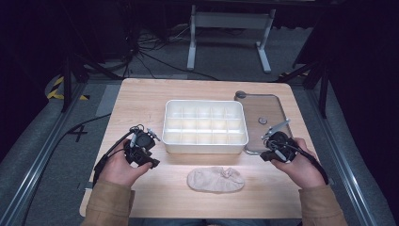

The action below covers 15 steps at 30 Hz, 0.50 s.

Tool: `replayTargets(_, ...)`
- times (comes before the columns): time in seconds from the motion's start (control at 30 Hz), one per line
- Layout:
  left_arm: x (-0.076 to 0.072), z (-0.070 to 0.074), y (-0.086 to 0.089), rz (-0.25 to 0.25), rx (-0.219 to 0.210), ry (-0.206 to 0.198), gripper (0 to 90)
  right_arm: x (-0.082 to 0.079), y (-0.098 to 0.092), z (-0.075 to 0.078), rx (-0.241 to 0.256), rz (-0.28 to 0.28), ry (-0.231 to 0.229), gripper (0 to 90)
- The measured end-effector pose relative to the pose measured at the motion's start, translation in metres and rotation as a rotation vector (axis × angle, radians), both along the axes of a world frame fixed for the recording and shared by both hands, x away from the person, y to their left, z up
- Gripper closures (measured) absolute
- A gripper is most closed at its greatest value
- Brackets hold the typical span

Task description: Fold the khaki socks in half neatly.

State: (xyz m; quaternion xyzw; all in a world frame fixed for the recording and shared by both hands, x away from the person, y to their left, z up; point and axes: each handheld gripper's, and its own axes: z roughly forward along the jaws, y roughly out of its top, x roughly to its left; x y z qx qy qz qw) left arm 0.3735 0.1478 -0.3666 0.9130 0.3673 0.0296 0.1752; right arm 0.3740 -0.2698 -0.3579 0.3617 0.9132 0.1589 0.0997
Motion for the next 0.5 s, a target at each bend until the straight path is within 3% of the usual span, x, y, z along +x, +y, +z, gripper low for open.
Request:
replayTargets(0.13,-0.003,0.006,-0.005,-0.013,-0.046,-0.003,62.0,-0.001,0.005,0.0,0.042,0.027,-0.005,90.0)
replayTargets(0.23,-0.005,0.009,-0.009,-0.048,-0.045,-0.017,62.0,-0.003,0.008,0.0,0.06,0.042,0.005,90.0)
replayTargets(0.5,-0.013,0.013,-0.021,-0.05,-0.055,-0.01,58.9,-0.008,0.024,-0.001,0.076,0.083,0.014,90.0)
